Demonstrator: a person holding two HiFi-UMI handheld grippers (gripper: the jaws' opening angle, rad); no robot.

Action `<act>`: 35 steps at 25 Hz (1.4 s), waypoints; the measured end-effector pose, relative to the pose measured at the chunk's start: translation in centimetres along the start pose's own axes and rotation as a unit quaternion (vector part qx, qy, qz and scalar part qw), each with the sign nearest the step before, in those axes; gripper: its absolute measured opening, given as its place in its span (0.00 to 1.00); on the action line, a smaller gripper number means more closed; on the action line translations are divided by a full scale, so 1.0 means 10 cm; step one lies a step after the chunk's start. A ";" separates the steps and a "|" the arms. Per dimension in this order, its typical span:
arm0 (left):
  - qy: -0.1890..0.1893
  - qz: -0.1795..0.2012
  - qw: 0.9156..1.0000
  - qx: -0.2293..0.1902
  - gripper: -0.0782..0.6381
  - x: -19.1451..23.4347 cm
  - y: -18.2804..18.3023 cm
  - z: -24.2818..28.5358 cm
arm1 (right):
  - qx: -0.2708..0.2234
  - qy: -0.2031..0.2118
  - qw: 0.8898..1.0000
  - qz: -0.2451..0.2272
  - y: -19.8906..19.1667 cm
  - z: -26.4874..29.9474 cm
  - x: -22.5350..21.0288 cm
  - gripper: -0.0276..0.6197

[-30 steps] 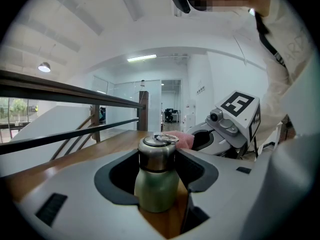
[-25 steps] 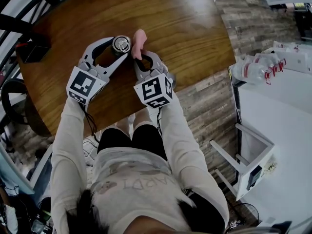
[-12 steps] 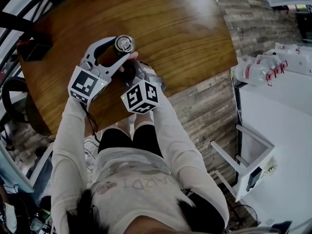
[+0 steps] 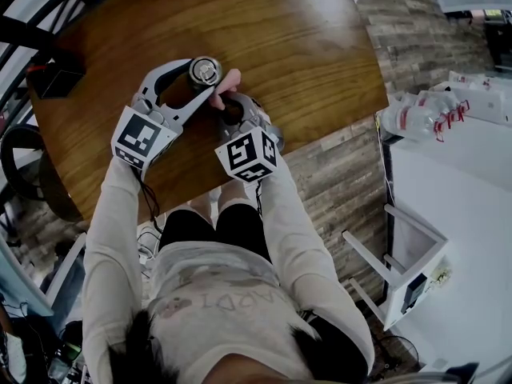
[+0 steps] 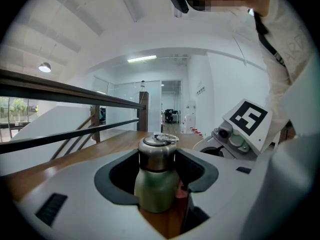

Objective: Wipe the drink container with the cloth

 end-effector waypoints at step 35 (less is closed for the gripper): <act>0.003 -0.002 1.000 0.003 0.43 0.01 -0.05 -0.02 | -0.012 -0.012 1.000 0.006 0.11 0.13 0.20 0.08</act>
Point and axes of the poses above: the fingertips, and each gripper's own axes: z forward along the fingers, x to its left, y out of its top, the point moved 3 cm from there along -z, backward along the fingers, and after that the axes turned 7 degrees about -z, right-handed, at the moved point
